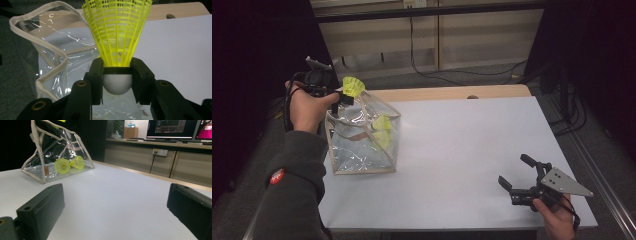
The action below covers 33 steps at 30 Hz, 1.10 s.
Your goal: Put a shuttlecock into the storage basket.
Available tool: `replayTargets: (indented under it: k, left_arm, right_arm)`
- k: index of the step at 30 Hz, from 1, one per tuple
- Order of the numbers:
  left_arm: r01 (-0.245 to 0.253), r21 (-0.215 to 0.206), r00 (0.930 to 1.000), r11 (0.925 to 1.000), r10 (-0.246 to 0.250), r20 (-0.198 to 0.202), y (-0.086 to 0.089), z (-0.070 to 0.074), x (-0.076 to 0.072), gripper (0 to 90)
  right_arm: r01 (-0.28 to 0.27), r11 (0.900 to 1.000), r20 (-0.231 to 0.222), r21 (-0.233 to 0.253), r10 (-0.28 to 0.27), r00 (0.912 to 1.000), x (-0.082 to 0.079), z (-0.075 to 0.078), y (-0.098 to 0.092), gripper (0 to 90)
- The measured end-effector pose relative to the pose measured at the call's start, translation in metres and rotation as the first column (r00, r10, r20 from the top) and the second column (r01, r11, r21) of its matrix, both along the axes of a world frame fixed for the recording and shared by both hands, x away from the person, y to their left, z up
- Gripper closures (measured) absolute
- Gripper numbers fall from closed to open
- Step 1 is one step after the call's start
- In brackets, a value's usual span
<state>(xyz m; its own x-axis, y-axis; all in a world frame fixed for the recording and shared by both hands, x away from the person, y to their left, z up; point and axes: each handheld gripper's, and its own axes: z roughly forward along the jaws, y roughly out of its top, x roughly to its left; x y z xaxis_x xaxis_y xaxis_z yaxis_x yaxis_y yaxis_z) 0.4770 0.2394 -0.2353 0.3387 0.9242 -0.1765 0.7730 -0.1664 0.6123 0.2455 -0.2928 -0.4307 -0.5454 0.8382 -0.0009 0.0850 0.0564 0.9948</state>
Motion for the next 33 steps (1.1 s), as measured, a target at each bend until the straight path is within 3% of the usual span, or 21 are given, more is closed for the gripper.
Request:
replayTargets:
  k: [33]
  left_arm:
    - [-0.065, 0.030, 0.9977, 0.9974, 0.065, -0.016, 0.013, -0.015, 0.000, 64.7]
  right_arm:
    - [0.000, 1.000, -0.002, 0.002, 0.000, 1.0000, 0.000, 0.000, 0.000, 1.0]
